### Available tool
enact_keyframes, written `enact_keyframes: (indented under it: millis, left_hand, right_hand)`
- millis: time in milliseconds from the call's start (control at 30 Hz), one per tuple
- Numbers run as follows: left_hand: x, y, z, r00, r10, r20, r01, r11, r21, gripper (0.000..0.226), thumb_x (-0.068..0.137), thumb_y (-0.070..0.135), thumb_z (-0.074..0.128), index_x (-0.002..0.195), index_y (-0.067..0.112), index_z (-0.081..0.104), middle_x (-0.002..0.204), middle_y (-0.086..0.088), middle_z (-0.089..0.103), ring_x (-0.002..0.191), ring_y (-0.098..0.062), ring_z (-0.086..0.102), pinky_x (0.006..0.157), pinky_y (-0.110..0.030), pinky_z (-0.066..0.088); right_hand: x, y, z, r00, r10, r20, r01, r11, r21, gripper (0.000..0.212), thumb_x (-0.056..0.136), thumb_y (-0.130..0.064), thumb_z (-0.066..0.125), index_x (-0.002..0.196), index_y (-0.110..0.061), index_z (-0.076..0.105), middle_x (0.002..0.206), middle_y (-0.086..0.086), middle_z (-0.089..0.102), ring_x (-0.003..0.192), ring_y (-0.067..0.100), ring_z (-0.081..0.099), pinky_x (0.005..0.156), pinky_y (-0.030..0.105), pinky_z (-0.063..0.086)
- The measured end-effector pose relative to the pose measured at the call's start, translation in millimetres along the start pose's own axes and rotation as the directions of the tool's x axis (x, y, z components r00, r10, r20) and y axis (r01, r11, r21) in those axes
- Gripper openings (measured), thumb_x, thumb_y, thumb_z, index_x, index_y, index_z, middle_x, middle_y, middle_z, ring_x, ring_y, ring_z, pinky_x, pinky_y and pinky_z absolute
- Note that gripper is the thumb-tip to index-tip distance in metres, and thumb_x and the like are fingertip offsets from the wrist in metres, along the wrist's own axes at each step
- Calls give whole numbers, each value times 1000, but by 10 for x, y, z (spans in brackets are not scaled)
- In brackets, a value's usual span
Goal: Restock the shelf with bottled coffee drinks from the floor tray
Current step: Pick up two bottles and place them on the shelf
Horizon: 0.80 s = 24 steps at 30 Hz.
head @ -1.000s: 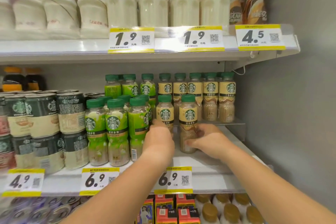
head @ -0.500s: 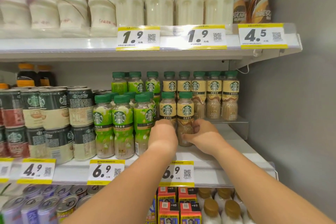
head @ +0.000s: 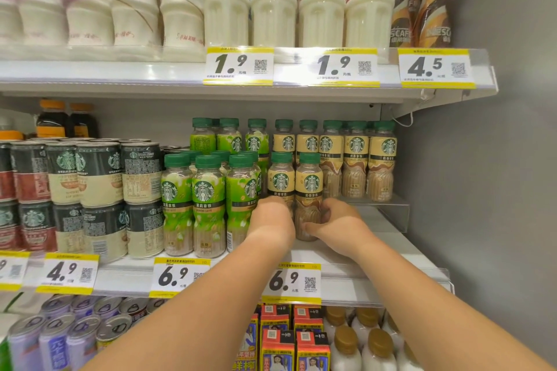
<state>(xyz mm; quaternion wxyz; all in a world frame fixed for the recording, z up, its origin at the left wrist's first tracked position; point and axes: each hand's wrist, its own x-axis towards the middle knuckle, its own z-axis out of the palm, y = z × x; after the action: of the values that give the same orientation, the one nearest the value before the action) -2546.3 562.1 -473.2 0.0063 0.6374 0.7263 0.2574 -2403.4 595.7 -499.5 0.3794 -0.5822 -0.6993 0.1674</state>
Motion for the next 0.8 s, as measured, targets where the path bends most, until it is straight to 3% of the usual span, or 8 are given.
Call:
enact_keyframes:
  millis: [133,200,267,367,433,533,633,800]
  left_hand:
    - [-67,53,-93,999,-11,31,13,999,-50,20,93,14,64,111,4,62,115,-14,66,104,-31,66,74,-31,50]
    - [-131,75,-167,999,27,39,-25,998,-55,8,92,13,63,99,8,62,109,-13,68,90,-30,65,68,-31,49]
    - [-227,48,-222,994,107,21,-107,994,-26,10,93,17,63,95,8,58,106,-14,68,84,-29,64,65,-31,48]
    - [-435,-107,-260,944,327,-42,-318,936,150,36,96,29,57,121,4,49,116,-15,61,105,-32,62,69,-33,44]
    - [-570,-263,-283,883,466,-47,-435,853,287,53,97,38,53,136,5,39,128,-16,55,118,-34,54,85,-41,48]
    - [-736,-536,-298,809,585,55,-547,715,436,79,97,56,39,156,11,12,159,-17,26,146,-39,22,115,-62,21]
    - [-881,-789,-293,774,625,99,-605,686,405,88,92,70,25,158,15,2,165,-16,12,150,-39,8,116,-65,11]
    - [-1224,-1174,-263,683,719,132,-711,611,350,95,85,77,16,158,16,9,164,-17,14,149,-40,12,116,-63,14]
  right_hand:
    - [-93,-34,-97,997,58,46,-49,983,-178,84,77,-58,73,146,-21,42,137,4,57,120,27,57,90,34,49]
    - [-168,-72,-156,996,76,49,-58,952,-300,88,79,-64,65,151,-23,34,149,6,49,128,29,52,93,38,48]
    - [-261,-119,-209,998,58,34,-39,907,-419,88,80,-68,55,151,-22,32,152,7,46,131,30,49,96,41,49]
    - [-467,-198,-237,1000,-17,-1,14,816,-578,93,82,-80,37,154,-21,29,159,7,37,142,31,38,109,46,39]
    - [-640,-250,-223,997,-79,-18,49,763,-644,94,84,-82,26,156,-22,24,164,8,27,150,30,23,116,49,24]
    - [-927,-338,-183,993,-109,-38,54,730,-682,95,83,-81,19,158,-24,19,167,7,17,153,30,9,121,51,10]
    - [-1280,-438,-115,995,-92,-44,35,712,-701,96,82,-81,16,160,-25,12,169,7,6,154,29,-1,123,52,3]
    - [-2021,-594,76,993,-49,-111,-45,698,-715,96,81,-79,19,159,-23,16,168,10,10,154,31,6,122,51,8]
